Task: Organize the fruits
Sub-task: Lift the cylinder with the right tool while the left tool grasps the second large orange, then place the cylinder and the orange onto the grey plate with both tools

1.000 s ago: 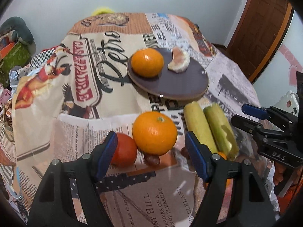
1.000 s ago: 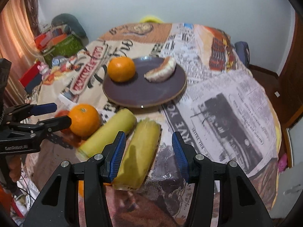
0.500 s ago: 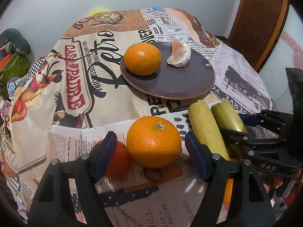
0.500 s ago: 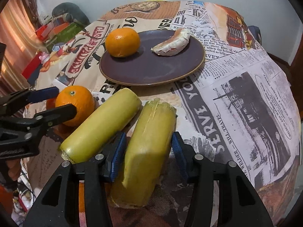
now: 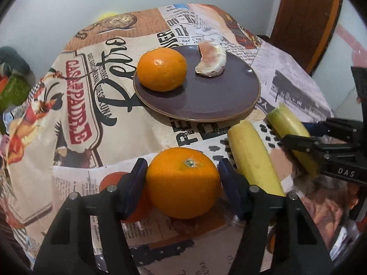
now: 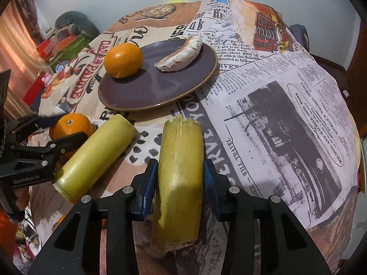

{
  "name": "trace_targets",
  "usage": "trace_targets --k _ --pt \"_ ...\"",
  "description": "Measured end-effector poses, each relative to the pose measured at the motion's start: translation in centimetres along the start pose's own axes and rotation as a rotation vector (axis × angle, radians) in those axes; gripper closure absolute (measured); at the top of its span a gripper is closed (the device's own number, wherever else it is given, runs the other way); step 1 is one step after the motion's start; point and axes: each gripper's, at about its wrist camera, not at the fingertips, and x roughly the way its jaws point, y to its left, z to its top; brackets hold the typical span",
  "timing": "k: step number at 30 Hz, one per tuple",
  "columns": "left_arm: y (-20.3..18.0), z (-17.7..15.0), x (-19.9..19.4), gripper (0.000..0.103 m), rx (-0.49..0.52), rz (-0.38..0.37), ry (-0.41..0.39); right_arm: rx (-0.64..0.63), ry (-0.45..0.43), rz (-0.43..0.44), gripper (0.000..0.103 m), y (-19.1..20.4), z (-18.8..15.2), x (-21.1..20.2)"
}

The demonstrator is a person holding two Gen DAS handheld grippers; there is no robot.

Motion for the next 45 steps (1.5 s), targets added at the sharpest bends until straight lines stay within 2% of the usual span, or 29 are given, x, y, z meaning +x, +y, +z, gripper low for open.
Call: trace_targets --k 3,7,18,25,30,45 --pt "0.6 0.1 -0.1 0.04 -0.041 -0.028 0.005 0.004 -0.011 0.009 0.066 0.0 0.0 -0.3" --pt "0.9 0.2 -1.0 0.04 -0.074 -0.028 -0.009 -0.001 -0.037 0.015 0.067 0.3 0.2 -1.3" --pt "1.3 2.2 -6.2 0.04 -0.105 -0.038 -0.133 -0.025 -0.15 0.007 0.068 1.1 2.4 -4.9" --pt "1.2 4.2 -7.5 0.04 -0.12 -0.031 -0.188 -0.033 -0.211 0.004 0.069 1.0 4.3 -6.1" --pt "0.8 5.1 -6.7 0.04 -0.123 -0.037 -0.189 -0.049 -0.228 0.006 0.069 1.2 5.4 -6.1" --pt "0.1 6.7 -0.4 0.04 -0.12 -0.037 -0.102 -0.112 -0.191 0.027 0.069 1.8 7.6 -2.8"
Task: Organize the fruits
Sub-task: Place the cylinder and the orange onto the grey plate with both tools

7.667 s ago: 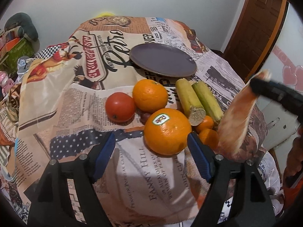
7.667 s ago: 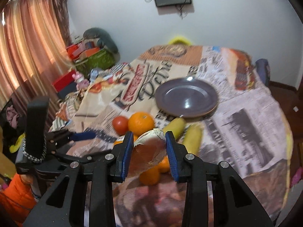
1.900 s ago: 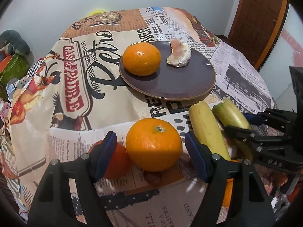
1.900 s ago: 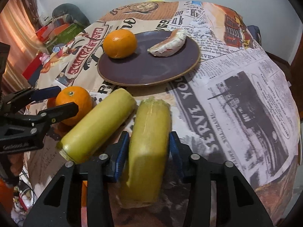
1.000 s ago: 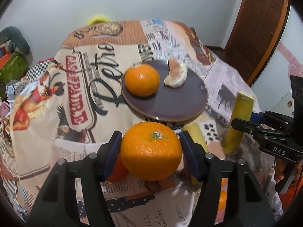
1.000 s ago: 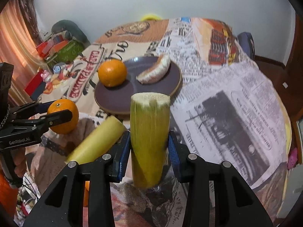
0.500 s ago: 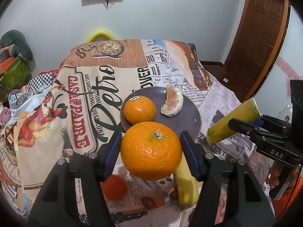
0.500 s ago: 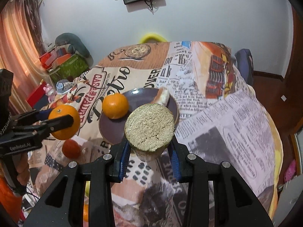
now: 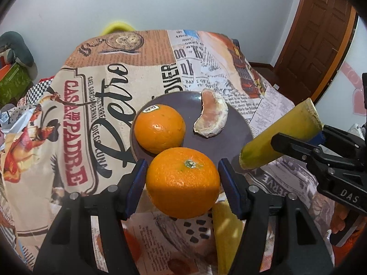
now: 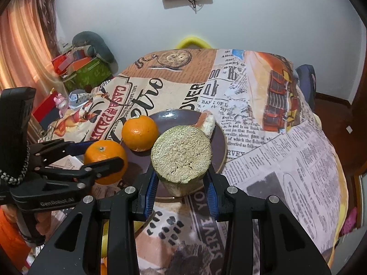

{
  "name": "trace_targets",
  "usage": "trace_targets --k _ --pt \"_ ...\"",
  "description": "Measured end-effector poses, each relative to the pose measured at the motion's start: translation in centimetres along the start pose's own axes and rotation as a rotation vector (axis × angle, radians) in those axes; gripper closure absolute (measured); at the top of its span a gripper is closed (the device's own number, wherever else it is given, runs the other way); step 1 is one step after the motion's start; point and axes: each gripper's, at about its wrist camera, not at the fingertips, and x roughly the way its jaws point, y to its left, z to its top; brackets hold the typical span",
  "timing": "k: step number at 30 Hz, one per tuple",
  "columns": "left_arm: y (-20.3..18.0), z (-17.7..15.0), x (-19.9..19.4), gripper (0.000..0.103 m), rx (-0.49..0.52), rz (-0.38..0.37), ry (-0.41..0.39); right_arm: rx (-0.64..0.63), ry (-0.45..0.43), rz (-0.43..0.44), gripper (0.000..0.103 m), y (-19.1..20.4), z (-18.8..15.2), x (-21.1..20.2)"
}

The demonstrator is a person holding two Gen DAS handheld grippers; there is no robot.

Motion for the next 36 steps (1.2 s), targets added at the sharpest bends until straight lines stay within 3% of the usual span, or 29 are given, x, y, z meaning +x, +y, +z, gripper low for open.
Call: trace_targets --k 9,18,23,29,36 --pt "0.0 0.5 3.0 0.04 -0.009 0.015 0.039 -0.004 0.021 0.024 0.068 -0.6 0.7 2.4" --pt "-1.5 0.6 3.9 0.039 0.053 0.036 0.032 0.054 0.017 0.063 0.068 -1.8 1.6 4.3" --pt "-1.2 0.7 4.4 0.039 0.039 0.023 0.038 0.06 0.017 0.06 0.068 -2.2 1.4 4.7" --pt "-1.3 0.7 4.1 0.038 0.039 0.027 0.039 0.008 0.022 0.003 0.065 -1.7 1.9 5.4" --pt "-0.8 0.8 1.4 0.033 0.028 0.026 -0.024 0.012 0.023 -0.016 0.064 -2.0 2.1 5.5"
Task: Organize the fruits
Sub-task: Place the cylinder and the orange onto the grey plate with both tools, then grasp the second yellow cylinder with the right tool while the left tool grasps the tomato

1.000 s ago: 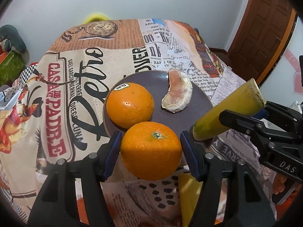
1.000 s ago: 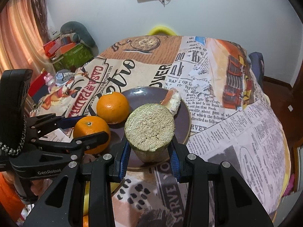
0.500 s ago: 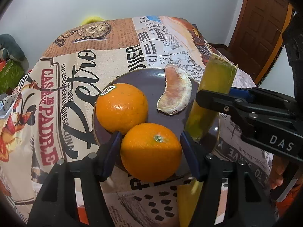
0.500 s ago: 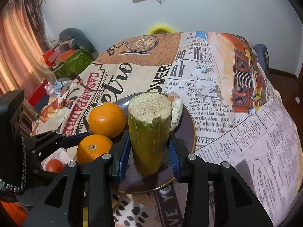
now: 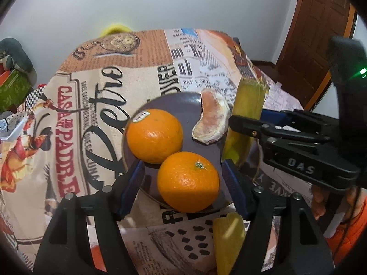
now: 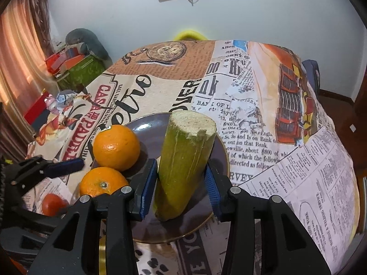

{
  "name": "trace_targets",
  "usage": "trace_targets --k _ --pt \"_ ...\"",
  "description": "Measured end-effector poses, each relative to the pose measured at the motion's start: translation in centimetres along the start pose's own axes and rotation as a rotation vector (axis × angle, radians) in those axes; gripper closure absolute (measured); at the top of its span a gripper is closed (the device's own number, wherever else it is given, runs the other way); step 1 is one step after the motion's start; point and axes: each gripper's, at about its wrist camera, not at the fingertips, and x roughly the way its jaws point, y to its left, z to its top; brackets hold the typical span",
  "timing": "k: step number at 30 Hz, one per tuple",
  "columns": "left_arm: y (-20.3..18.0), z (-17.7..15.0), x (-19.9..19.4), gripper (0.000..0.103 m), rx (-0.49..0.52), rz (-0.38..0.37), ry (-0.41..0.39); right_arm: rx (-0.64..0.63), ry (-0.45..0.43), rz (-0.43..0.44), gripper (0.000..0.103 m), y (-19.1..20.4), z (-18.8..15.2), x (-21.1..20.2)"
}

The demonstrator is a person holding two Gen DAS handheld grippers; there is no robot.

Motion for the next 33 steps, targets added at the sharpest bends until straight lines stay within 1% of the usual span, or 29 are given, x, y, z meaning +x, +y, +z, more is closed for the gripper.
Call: trace_targets --k 2,4,6,7,15,22,29,33 --pt "0.2 0.0 -0.8 0.033 0.0 0.008 -0.016 -0.005 0.007 -0.008 0.064 0.1 0.0 -0.1" --pt "0.3 0.0 -1.3 0.032 0.001 0.017 -0.026 -0.014 0.021 -0.023 0.061 0.3 0.0 -0.1" --pt "0.5 0.0 -1.8 0.032 -0.003 0.019 -0.03 -0.024 0.032 -0.036 0.051 0.4 -0.2 -0.2" --pt "0.7 -0.1 -2.2 0.032 -0.007 0.022 -0.033 -0.025 0.031 -0.038 0.05 0.4 -0.3 -0.4" --pt "1.8 -0.7 -4.6 0.032 -0.041 0.038 -0.057 -0.034 0.027 -0.033 0.05 1.4 -0.9 -2.9" --pt "2.6 -1.8 -7.6 0.032 -0.052 0.066 -0.086 -0.008 0.036 -0.007 0.05 2.8 -2.5 -5.2" --pt "3.9 -4.1 -10.0 0.032 -0.06 0.084 -0.085 -0.024 0.069 0.004 0.05 5.3 -4.4 -5.9" --pt "4.7 -5.6 -10.5 0.032 -0.05 0.096 -0.075 -0.044 0.097 0.018 0.05 7.0 -5.3 -5.8"
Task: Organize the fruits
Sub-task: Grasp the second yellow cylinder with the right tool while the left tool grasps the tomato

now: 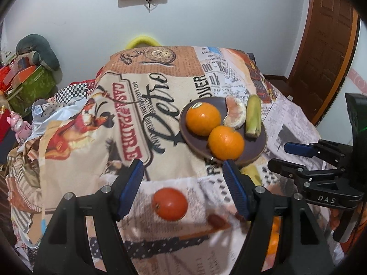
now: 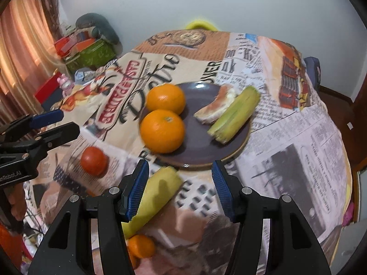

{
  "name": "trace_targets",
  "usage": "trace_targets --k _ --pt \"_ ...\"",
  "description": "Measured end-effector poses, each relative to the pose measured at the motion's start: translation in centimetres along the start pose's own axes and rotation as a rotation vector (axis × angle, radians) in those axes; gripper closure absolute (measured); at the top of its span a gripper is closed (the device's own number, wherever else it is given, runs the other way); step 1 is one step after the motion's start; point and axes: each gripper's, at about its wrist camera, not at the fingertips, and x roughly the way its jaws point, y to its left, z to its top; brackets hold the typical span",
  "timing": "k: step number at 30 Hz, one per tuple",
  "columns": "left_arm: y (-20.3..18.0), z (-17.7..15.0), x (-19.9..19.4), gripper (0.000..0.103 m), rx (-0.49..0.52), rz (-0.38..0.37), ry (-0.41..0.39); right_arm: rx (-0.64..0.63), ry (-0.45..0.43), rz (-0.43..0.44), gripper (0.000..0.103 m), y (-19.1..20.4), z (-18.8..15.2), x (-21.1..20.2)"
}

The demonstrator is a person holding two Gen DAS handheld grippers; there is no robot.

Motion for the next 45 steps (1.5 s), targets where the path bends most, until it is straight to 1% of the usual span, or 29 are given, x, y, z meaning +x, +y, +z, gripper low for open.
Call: trace_targets --k 3,9,11,14,19,20,21,22,24,25,27,31,39,42,45 --pt "0.6 -1.2 0.2 0.029 0.009 0.003 0.018 0.005 0.045 0.013 0.05 1.1 -0.6 1.2" --pt "1.6 -4.0 1.9 0.028 0.013 -0.013 0.072 0.073 0.152 0.017 0.05 1.8 -1.7 4.6" --pt "1.7 -4.8 2.5 0.028 0.021 -0.014 0.089 0.08 0.159 0.008 0.047 2.0 -1.7 4.9" --pt "2.1 -5.8 3.3 0.028 0.025 -0.015 0.109 0.083 0.171 -0.013 0.046 2.3 -1.6 5.3" --pt "2.7 -6.7 4.0 0.028 0.002 -0.039 0.122 0.147 0.205 0.025 0.045 1.7 -1.8 6.2" --pt "2.8 -6.7 4.2 0.028 -0.003 -0.042 0.124 0.147 0.205 0.024 0.044 1.8 -1.9 6.1" --pt "2.9 -6.8 4.3 0.028 -0.007 -0.043 0.123 0.138 0.205 0.018 0.045 1.9 -1.9 6.1" --pt "3.0 -6.8 4.3 0.028 -0.009 -0.044 0.122 0.133 0.198 0.014 0.047 2.0 -1.9 6.0" --pt "3.2 -6.7 4.4 0.028 -0.012 -0.039 0.116 0.147 0.183 0.035 0.055 1.9 -1.8 5.8" --pt "3.3 -6.6 4.4 0.028 -0.011 -0.032 0.112 0.155 0.175 0.044 0.058 1.7 -1.8 5.6" --pt "3.4 -6.4 4.4 0.028 -0.017 -0.031 0.106 0.154 0.154 0.043 0.066 1.7 -1.8 5.2" --pt "3.6 -6.0 4.4 0.028 -0.02 -0.026 0.101 0.132 0.114 0.034 0.067 1.9 -1.7 4.4" --pt "3.2 -5.4 5.4 0.028 -0.013 -0.007 0.098 0.151 0.018 0.041 0.068 0.9 -0.9 1.7" --pt "2.9 -5.1 5.5 0.033 -0.013 -0.005 0.093 0.151 -0.016 0.041 0.068 0.4 -0.5 0.6" --pt "2.2 -4.9 5.8 0.033 0.015 -0.002 0.104 0.158 -0.044 0.036 0.069 -0.2 -0.1 -0.2"
